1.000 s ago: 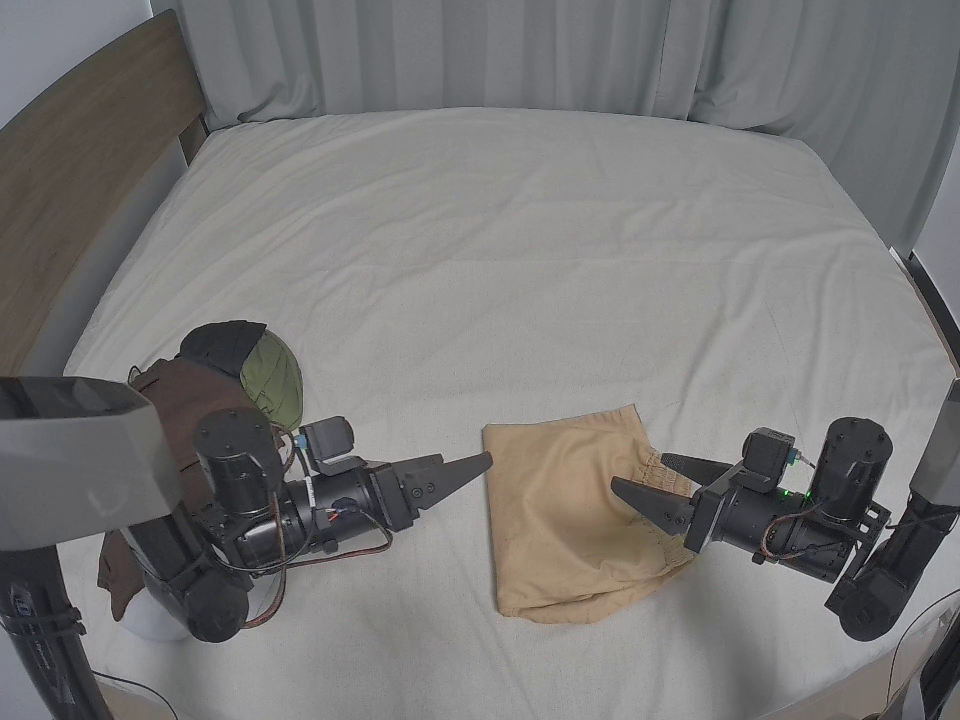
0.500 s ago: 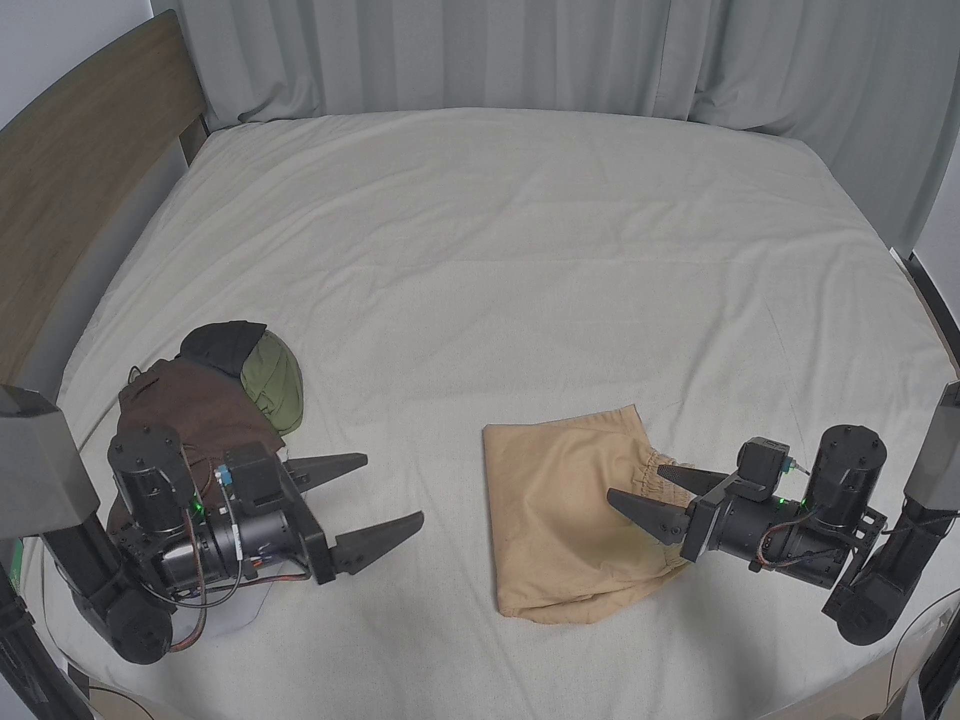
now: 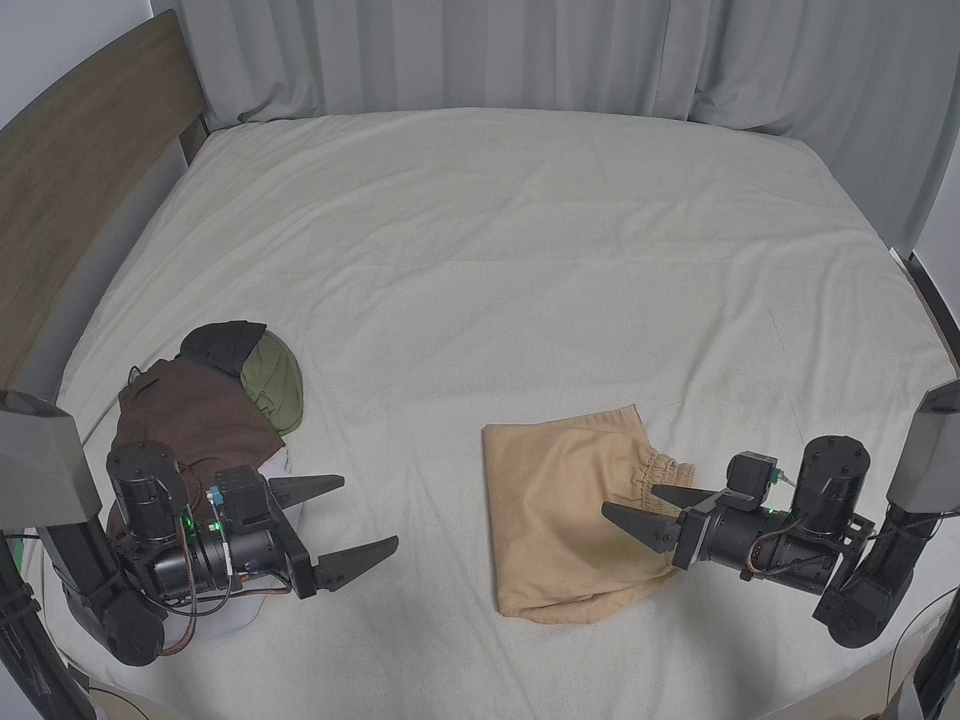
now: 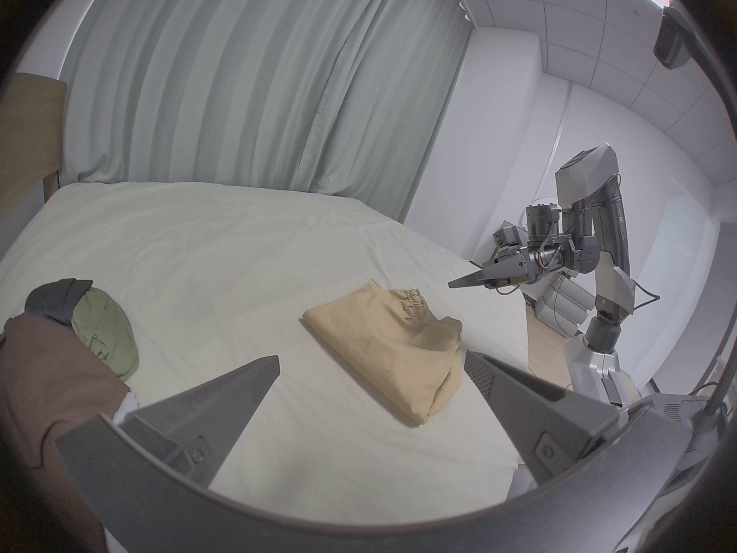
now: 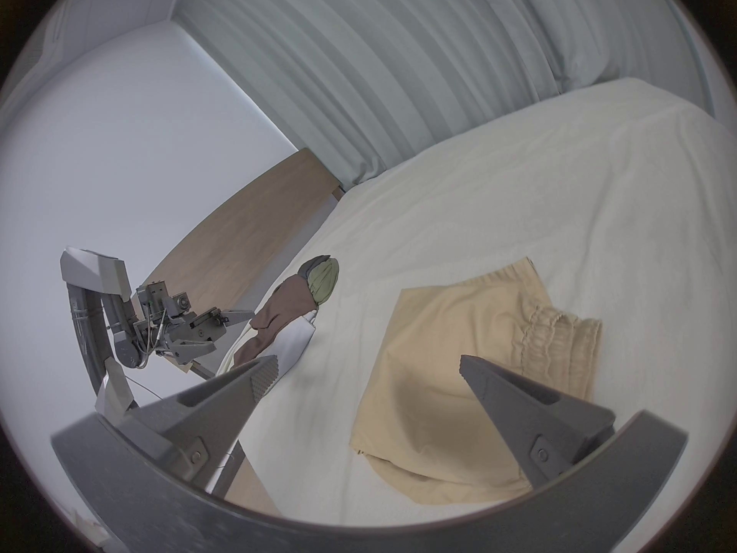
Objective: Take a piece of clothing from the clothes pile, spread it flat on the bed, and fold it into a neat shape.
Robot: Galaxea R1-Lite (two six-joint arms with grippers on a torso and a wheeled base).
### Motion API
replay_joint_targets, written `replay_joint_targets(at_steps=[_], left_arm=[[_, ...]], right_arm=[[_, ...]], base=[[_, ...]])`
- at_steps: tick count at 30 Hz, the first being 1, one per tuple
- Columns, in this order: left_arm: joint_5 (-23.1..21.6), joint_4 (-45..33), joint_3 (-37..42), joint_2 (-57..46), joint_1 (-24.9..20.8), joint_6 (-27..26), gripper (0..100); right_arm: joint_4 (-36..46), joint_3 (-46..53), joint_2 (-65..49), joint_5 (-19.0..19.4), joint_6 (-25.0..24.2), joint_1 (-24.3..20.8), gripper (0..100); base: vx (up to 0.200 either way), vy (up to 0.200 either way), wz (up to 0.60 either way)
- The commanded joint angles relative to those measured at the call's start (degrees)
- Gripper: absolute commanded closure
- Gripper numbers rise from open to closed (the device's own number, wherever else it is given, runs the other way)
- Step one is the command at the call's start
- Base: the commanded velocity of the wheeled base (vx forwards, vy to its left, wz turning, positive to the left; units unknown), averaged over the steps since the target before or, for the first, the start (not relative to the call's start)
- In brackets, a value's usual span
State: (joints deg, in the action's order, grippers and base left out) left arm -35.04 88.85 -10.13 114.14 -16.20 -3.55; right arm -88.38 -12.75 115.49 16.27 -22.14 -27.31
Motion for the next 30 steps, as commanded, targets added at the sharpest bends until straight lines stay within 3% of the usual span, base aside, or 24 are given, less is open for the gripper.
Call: replay_joint_targets(at_steps=[1,30], left_arm=[[0.06,0.01,0.37,-1.38,0.38,-0.67,0],[0.14,-0.08,0.73,-4.01,0.38,-0.85,0]], right_arm=[[-0.04,-0.17,3.6,-0.1,-1.94,-0.11,0],[-0.21,1.94,19.24,-3.44,-2.12,2.87,0]], base=[[0.0,0.0,0.0],[0.0,0.0,0.0]])
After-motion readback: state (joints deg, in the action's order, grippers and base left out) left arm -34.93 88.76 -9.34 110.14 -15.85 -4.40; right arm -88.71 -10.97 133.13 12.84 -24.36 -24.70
